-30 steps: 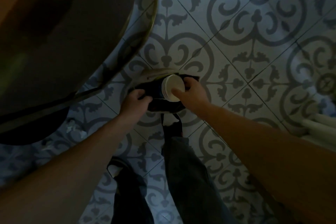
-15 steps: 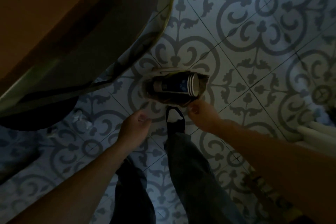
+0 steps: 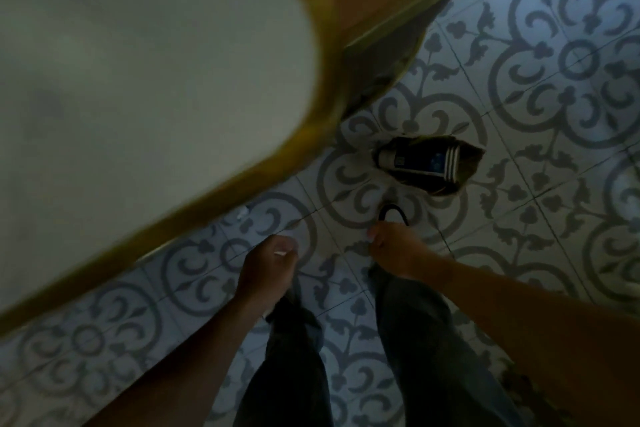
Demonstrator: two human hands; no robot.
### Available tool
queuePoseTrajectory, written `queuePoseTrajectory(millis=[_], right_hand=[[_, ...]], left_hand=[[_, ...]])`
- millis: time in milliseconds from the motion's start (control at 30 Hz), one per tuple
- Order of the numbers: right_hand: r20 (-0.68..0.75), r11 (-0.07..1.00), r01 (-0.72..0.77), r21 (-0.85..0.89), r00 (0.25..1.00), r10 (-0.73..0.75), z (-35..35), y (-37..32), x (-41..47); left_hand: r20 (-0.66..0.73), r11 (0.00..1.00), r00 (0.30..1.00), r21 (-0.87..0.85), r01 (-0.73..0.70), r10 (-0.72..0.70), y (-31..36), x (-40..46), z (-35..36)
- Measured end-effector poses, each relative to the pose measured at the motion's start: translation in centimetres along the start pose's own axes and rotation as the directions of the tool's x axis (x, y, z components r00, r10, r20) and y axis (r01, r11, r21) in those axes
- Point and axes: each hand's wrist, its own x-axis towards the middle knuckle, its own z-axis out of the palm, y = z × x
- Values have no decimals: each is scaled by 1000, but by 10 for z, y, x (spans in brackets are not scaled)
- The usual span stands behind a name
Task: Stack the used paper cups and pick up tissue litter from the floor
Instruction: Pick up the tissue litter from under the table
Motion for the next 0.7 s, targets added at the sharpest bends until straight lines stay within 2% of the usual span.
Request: queuePoseTrajectory(millis=[233,367,700], right_hand=[[75,979,153,-137,987,-144,48,-97,-16],[108,938,222,-268,974,-199,84,-150,-21],[117,873,280,-400,960,-254,168,-205,6]], left_hand=[[-143,1000,990,-16,-1,-1,-80,-34,-56],[-234,994,968,-67,82,-95,-138,-51,-84],[-303,977,938,-180,117,-168,-230,-72,-95]])
